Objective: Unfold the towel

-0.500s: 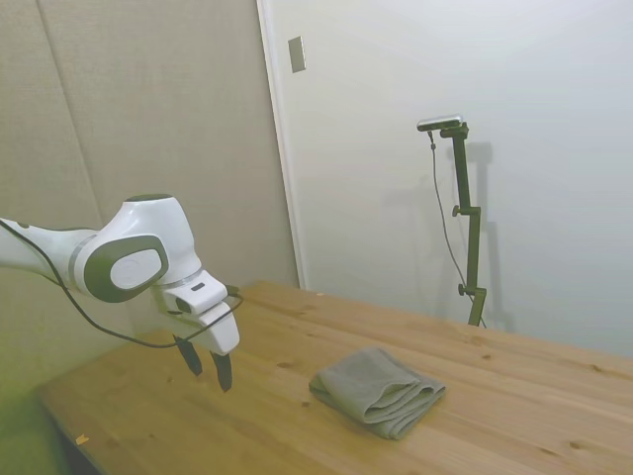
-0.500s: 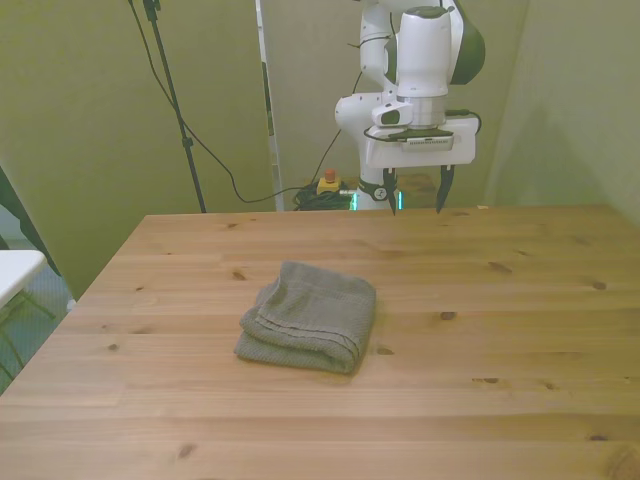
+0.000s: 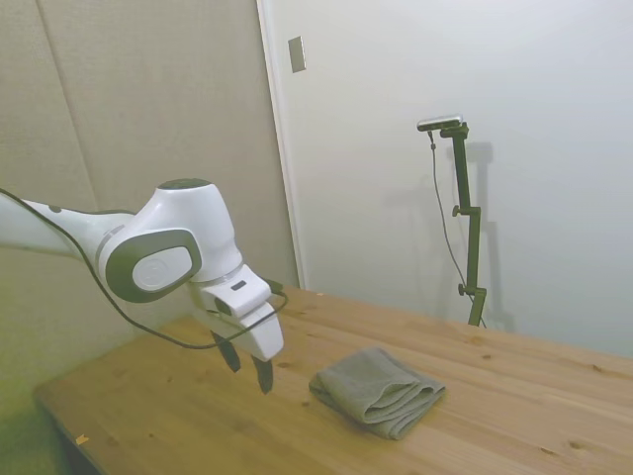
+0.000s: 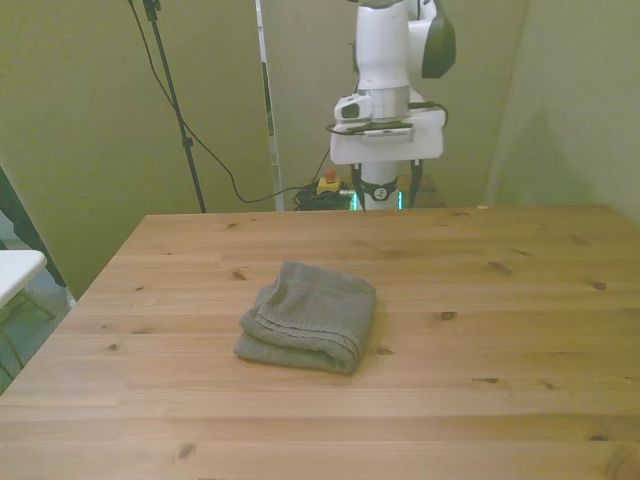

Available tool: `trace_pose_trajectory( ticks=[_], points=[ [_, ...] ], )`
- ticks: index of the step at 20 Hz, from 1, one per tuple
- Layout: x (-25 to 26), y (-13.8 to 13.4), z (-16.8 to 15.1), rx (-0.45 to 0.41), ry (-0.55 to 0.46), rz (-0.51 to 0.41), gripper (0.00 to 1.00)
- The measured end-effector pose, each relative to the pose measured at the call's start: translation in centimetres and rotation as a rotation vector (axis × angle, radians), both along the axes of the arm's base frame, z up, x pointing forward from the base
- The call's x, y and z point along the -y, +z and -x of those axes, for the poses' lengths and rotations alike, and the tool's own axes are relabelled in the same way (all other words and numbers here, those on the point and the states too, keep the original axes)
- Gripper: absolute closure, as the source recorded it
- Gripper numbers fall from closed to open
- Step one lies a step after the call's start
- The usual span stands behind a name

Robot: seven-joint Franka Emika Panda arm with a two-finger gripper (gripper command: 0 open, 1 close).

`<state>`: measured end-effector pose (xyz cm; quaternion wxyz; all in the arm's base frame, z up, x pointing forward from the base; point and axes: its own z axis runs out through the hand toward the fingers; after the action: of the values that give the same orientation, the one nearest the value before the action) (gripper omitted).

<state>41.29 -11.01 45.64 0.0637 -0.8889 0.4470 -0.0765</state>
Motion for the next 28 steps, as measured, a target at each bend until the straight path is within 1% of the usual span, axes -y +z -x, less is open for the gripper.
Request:
trace_pose_trajectory(
  ticks=[3, 5, 7, 11, 16, 18, 21, 24, 28],
  points=[
    [5.1, -0.3, 0.1, 0.029, -0.037, -0.065, 0.0],
    [8.2, -1.1, 0.1, 0.064, -0.07, -0.112, 0.0],
    [10.6, -2.0, 0.1, 0.1, -0.098, -0.14, 0.0],
    [12.5, -3.9, -0.3, 0.178, -0.126, -0.208, 0.0],
    [14.3, -5.2, -0.3, 0.278, -0.138, -0.252, 0.0],
    [14.7, -5.9, -0.3, 0.293, -0.145, -0.273, 0.0],
    [16.3, -6.8, 0.3, 0.294, -0.17, -0.273, 0.0],
    [18.7, -6.9, 1.3, 0.3, -0.208, -0.257, 0.0],
    [20.6, -7.1, 1.6, 0.309, -0.224, -0.241, 0.0]
  ],
)
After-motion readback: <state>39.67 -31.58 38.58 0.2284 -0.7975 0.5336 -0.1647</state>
